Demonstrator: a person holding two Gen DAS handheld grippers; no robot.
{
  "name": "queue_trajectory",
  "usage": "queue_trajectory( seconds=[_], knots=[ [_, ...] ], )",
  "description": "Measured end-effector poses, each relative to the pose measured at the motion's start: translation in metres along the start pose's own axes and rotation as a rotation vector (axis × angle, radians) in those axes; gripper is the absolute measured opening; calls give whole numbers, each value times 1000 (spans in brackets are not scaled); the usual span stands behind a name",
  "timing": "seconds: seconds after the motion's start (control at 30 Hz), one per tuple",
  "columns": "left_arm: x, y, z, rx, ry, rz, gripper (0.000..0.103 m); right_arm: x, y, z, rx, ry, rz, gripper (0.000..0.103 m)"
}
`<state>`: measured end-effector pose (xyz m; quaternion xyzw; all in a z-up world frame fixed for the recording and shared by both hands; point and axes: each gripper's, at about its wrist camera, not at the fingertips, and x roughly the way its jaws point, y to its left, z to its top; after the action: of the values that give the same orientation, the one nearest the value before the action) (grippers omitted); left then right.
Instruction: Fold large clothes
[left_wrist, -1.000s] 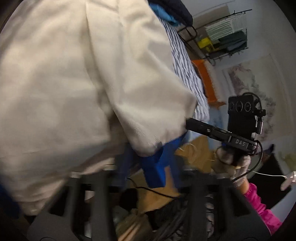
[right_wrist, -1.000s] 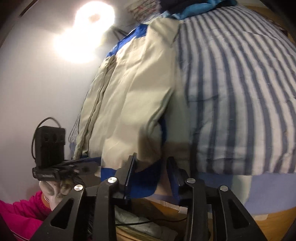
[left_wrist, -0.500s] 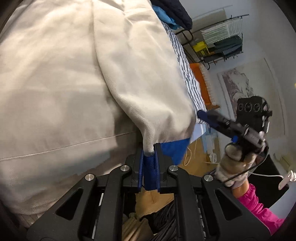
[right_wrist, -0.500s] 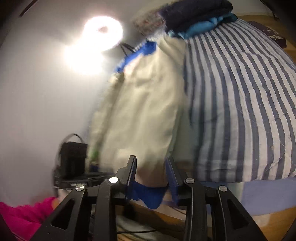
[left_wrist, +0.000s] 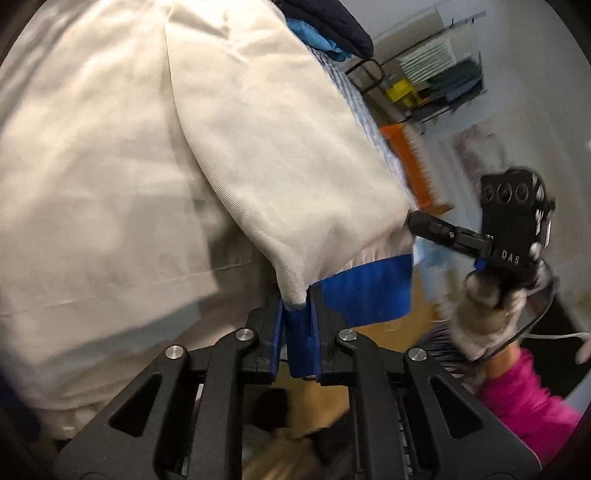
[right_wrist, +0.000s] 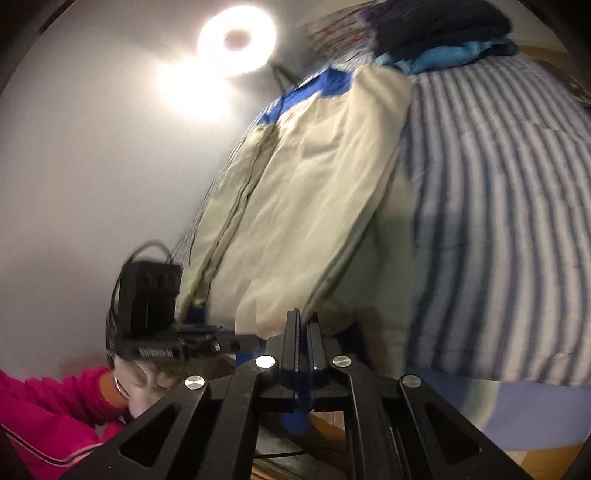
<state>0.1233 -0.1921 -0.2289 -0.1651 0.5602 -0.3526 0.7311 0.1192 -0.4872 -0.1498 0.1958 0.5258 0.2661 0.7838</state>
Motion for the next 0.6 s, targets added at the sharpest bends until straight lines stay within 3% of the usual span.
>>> queue_trajectory(
  seconds=[0.07, 0.1, 0.17, 0.23, 0.27, 0.37, 0.47, 0.57, 0.6],
  knots=[
    [-2, -7, -2, 40, -3, 79, 14, 14, -5, -5, -11, 59, -31, 3],
    [-4, -9, -5, 54, -5, 110, 20, 25, -5, -9, -25, 106, -78, 4],
    [-14, -15, -14, 73, -33, 161, 25, 31, 1, -11, -81, 118, -142, 6],
    [-32, -22, -22, 90, -78, 200, 25, 18, 1, -8, -85, 57, -116, 13],
    [-38, -24, -26, 98, -99, 213, 25, 9, -1, -5, -71, 14, -84, 25],
    [-43, -48, -29, 151, -140, 215, 25, -32, -23, 1, 27, -189, -45, 35],
    [-21, -71, -26, 235, -110, 196, 25, -59, -46, 1, 134, -311, -6, 35],
    [10, -89, -18, 275, -85, 208, 40, -84, -68, -2, 225, -421, 33, 35],
    [23, -95, -12, 285, -82, 211, 40, -85, -66, 0, 236, -436, 33, 35]
  ],
)
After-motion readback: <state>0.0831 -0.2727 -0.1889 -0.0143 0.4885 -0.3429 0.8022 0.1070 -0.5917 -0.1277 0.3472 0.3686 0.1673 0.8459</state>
